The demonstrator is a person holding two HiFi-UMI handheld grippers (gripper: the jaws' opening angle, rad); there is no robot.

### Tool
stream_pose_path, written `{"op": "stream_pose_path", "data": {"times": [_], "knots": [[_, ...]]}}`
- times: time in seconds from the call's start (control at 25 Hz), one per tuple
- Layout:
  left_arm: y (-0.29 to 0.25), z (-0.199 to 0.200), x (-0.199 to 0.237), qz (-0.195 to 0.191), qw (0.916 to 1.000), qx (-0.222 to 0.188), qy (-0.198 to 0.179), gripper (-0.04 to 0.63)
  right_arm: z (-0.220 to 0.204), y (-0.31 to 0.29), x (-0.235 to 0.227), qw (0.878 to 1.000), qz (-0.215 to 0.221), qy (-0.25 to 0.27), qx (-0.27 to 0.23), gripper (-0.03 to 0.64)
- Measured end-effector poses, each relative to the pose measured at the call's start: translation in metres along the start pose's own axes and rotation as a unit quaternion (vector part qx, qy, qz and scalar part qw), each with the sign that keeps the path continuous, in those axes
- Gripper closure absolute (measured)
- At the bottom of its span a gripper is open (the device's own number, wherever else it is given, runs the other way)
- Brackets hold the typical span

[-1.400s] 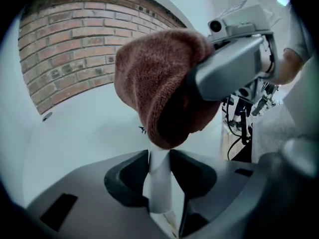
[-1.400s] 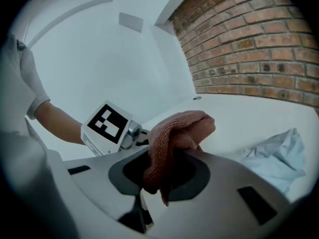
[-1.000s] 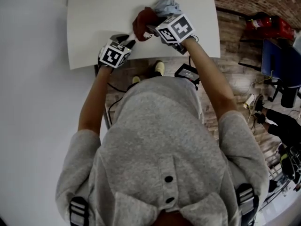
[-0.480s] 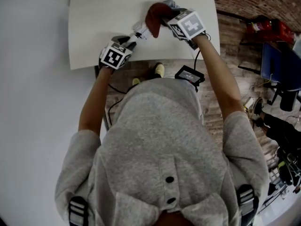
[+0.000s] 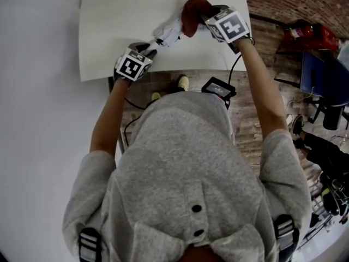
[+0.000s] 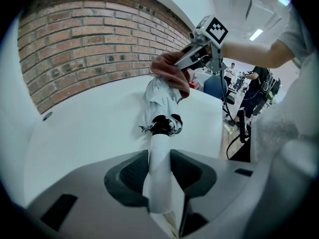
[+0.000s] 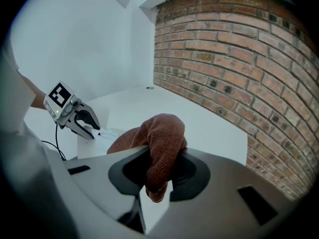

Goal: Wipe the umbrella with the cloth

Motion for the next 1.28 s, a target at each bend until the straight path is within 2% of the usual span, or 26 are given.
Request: {"op": "stream_pose_path", "data": {"times": [0.6,0.88,1.04,1.28], "knots": [[-0.001,-0.001,0.000,0.004,1.0000,-0.001,0.000,0.446,-0.014,0.037,-0.076,0.992,-0.122,0.014,0.037,0.532],[0.001,0.000,-0.001,0.010,0.9999,0.000,0.000,0.446,0.019,0.056,-0.109,0.986,-0.167,0.006,0.004,0.532],[0.001,0.000,-0.002,0.014,0.9999,-0.001,0.000,0.446,0.040,0.034,-0.098,0.991,-0.135,-0.017,-0.018,0.532],[0.001,0.002,0.000,0.016,0.9999,0.001,0.001,0.446,0.039,-0.030,-0.047,0.999,-0.039,-0.002,0.037,0.532]]}}
Point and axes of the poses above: the fingertips, and each gripper's own axes: y backward along the fingers, x to its left, z out of its top, the point moved 1 cm from there along y, backward along the fingers, and after that the axes turned 11 degrees about z, right-handed, at the moved point
